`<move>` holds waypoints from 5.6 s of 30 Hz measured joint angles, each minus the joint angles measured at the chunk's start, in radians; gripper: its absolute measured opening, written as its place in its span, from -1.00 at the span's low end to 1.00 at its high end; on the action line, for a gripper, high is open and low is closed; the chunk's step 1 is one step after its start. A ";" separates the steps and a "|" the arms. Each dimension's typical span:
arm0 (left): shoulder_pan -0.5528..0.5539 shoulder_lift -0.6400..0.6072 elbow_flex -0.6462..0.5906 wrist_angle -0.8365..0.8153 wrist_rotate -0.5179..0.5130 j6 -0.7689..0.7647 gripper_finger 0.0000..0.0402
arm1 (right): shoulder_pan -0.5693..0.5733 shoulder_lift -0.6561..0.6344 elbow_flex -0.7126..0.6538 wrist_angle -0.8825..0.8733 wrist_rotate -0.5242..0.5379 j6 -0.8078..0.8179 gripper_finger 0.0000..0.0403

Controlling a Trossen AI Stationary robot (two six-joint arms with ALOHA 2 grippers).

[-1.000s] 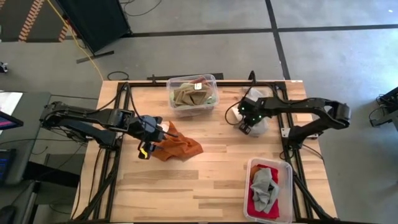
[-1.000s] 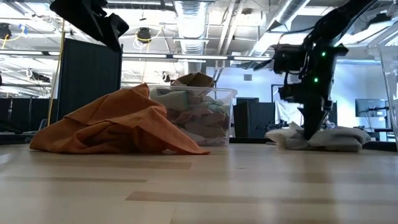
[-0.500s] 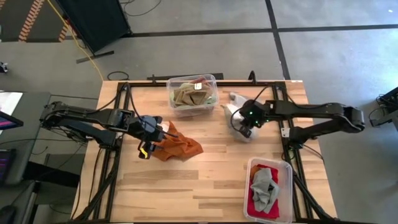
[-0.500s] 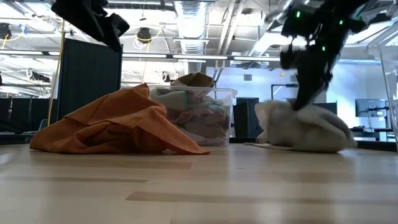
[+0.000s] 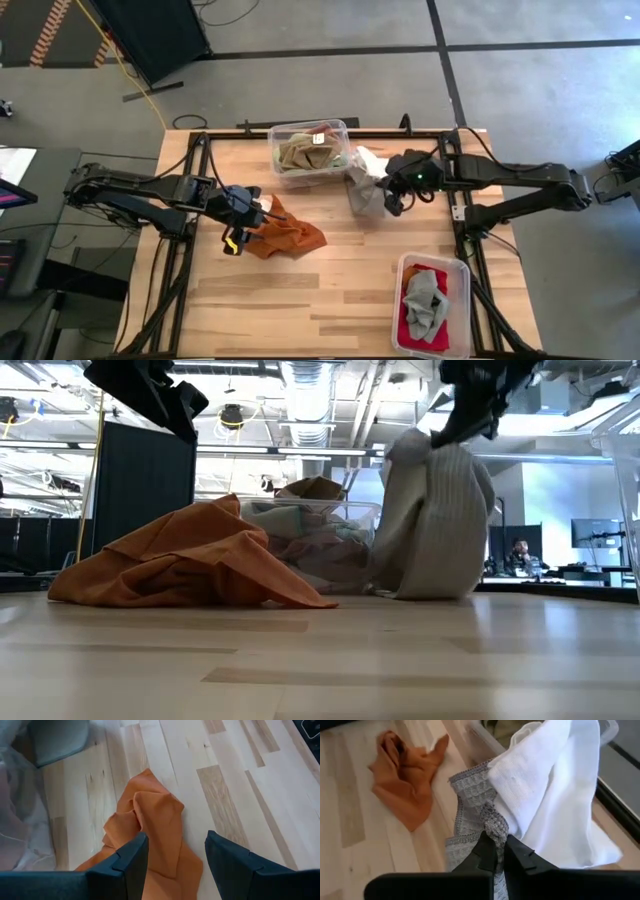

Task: Sort towels by color in basket
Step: Put the white towel into the top transparent bin

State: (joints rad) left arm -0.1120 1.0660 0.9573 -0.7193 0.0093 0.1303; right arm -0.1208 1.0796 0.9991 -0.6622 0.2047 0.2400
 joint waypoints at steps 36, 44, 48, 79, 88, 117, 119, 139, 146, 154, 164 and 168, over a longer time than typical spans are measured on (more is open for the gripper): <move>0.000 0.000 0.000 -0.005 0.004 -0.041 -0.07 | 0.092 0.411 -0.009 -0.061 -0.073 0.091 0.54; 0.000 0.000 0.000 -0.005 0.004 -0.041 -0.07 | 0.051 0.551 -0.009 -0.051 -0.056 0.067 0.54; 0.000 0.000 0.000 -0.005 0.004 -0.041 -0.07 | 0.047 0.608 -0.009 -0.041 -0.041 0.065 0.54; 0.000 0.000 0.000 -0.005 0.000 -0.049 -0.07 | 0.071 0.255 -0.010 0.031 0.011 0.092 -0.87; 0.000 0.000 0.000 -0.004 0.001 -0.049 -0.07 | 0.101 0.139 -0.009 0.214 0.090 0.019 -0.87; 0.000 0.001 0.000 0.007 0.004 -0.048 -0.07 | -0.226 0.506 0.441 0.382 -0.046 -0.304 -0.87; 0.000 0.001 0.000 0.007 0.004 -0.045 -0.07 | -0.246 0.547 0.441 0.383 -0.047 -0.303 -0.87; 0.000 0.001 0.000 0.012 -0.001 -0.033 -0.07 | -0.354 0.886 0.446 0.420 -0.193 -0.215 -0.82; 0.000 0.001 0.000 0.012 0.000 -0.038 -0.07 | -0.354 0.874 0.443 0.397 -0.227 -0.181 -0.79; 0.000 0.001 0.000 -0.010 0.001 -0.048 -0.07 | -0.320 0.780 0.439 0.341 -0.227 -0.197 -0.62; 0.000 0.001 0.000 -0.010 0.005 -0.060 -0.07 | -0.267 0.635 0.439 0.329 -0.159 -0.198 -0.20; 0.000 0.001 0.000 -0.010 0.005 -0.060 -0.07 | -0.251 0.603 0.439 0.352 -0.153 -0.196 -0.09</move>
State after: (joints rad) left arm -0.1118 1.0668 0.9577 -0.7288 0.0143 0.0704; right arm -0.3721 1.6825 1.4384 -0.3106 0.0516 0.0443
